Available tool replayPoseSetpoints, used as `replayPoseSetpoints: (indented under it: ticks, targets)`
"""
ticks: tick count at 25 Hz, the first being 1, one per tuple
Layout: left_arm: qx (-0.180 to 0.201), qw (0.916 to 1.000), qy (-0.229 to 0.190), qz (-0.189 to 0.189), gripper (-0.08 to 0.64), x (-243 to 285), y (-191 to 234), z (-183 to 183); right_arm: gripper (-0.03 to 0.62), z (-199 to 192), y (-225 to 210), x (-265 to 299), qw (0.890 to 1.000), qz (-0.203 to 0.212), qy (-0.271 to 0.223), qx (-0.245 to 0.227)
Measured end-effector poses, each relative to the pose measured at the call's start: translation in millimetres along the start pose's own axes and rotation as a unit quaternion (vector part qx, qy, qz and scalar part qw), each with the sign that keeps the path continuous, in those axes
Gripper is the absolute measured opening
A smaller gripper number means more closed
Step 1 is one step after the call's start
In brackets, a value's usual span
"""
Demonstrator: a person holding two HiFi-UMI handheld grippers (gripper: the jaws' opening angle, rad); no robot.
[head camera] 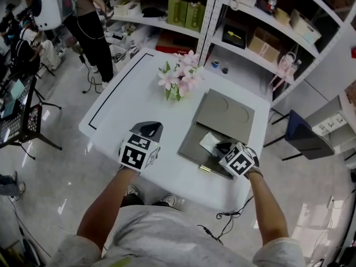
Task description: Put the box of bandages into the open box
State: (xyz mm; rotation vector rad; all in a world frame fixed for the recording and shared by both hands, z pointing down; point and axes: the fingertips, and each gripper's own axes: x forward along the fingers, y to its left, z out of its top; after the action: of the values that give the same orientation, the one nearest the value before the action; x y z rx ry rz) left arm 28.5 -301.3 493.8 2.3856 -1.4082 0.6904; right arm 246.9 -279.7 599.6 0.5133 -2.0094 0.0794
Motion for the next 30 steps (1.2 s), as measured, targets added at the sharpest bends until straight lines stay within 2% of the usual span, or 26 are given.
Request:
replayPoseSetpoints:
  ticks: [14,20,30]
  targets:
    - [0.014,0.9998,-0.002,-0.016,0.005,0.7,-2.6,8.5,0.038,6.2,3.4,-17.8,0.998,-0.008,-0.032,0.051]
    - [0.025,0.9990,-0.016,-0.035,0.005,0.0,-3.0,22.0,0.038,3.6,4.7,-37.0,0.995,-0.037,-0.037,0.086]
    - [0.056,0.9926,-0.031,-0.103,0.005,6.6,-19.4,38.5,0.038,9.3,16.8,-79.7,0.982,-0.109,-0.048,0.149]
